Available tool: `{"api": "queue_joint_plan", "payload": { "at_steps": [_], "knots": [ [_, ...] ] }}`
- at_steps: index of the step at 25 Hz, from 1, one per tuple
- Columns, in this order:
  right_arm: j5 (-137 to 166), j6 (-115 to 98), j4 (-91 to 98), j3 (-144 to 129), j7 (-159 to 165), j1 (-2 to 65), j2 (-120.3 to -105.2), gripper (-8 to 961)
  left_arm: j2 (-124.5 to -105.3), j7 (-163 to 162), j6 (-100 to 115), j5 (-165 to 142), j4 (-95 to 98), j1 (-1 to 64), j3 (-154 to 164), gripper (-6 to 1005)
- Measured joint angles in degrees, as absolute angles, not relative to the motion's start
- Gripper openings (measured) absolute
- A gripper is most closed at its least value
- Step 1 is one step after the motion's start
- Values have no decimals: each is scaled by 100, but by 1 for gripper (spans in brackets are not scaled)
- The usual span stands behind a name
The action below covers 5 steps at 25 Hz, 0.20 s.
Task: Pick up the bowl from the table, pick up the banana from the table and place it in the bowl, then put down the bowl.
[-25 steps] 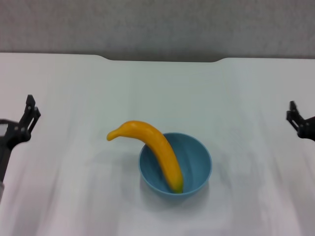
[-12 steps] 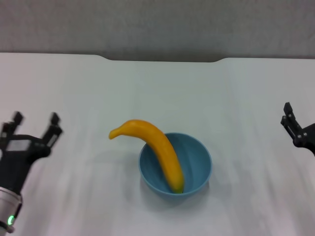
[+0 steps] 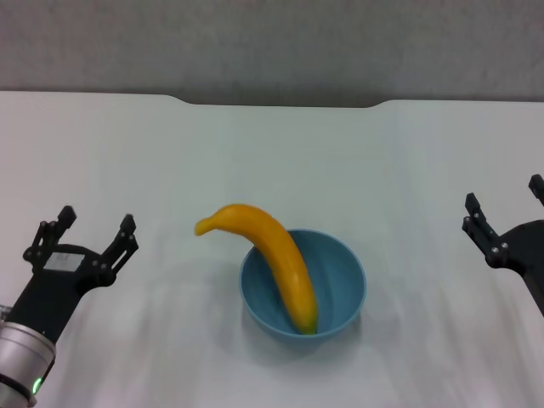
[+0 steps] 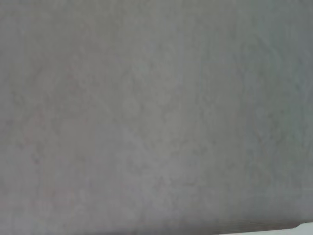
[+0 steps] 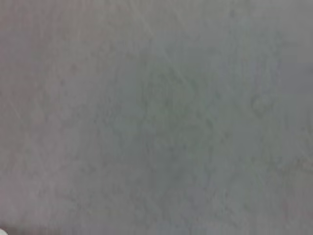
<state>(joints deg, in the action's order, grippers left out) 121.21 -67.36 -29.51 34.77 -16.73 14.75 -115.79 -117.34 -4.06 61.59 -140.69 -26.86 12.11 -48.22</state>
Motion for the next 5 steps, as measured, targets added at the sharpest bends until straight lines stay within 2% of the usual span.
{"api": "queue_joint_plan", "payload": {
  "at_steps": [5],
  "knots": [
    [11851,-6665,-2600,3473,-1213,1470,-11579,879,-11734,-374,6108,-13753,-2542,1146,-4855,907]
  ]
}}
